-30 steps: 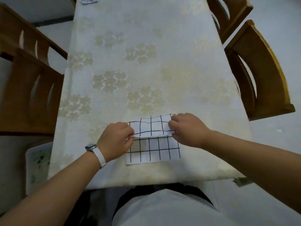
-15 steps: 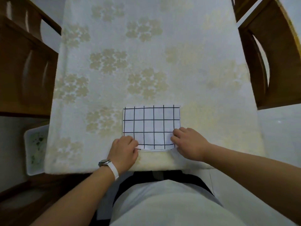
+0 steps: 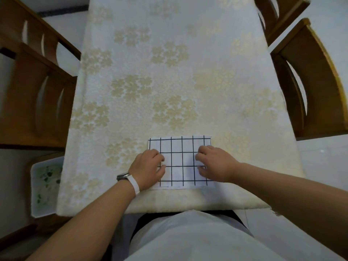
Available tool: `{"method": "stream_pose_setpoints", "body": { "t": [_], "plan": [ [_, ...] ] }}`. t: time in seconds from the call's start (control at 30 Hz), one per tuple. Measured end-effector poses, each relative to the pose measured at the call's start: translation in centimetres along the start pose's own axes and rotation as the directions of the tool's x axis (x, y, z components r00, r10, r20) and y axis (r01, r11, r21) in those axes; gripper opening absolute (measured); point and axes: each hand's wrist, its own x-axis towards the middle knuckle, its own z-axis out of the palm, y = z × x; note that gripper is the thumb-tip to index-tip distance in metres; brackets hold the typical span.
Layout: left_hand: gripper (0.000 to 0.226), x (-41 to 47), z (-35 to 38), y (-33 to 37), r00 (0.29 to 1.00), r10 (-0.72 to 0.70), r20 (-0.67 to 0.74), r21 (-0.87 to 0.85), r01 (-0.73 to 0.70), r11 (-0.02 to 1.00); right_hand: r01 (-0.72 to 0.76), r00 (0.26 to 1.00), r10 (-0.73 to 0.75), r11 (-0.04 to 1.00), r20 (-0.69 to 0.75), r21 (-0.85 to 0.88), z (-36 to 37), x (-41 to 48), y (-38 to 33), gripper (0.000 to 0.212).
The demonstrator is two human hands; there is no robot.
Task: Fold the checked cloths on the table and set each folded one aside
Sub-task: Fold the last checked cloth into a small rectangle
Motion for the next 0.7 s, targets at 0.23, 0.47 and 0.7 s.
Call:
{"method": "stream_pose_setpoints", "body": {
  "t": [0.23, 0.47, 0.7],
  "plan": [
    [0.032, 5.0, -1.0, 2.1, 0.98, 0.14, 0.143, 0.12, -0.158, 0.98, -0.097, 0.995, 0.096, 0.995, -0.022, -0.022, -2.4, 4.1, -1.0, 0.037],
    [0.029, 9.1, -1.5, 2.5, 0.965, 0.195, 0.174, 0.196, -0.228, 0.954, -0.16, 0.987, 0.159, 0.987, -0.02, -0.023, -1.5, 5.6, 0.0, 0.033],
    [0.027, 10.7, -0.8, 1.6, 0.94, 0.267, 0.211, 0.23, -0.313, 0.921, -0.134, 0.99, 0.133, 0.991, -0.046, -0.028, -0.4, 5.4, 1.1, 0.033]
  ]
}}
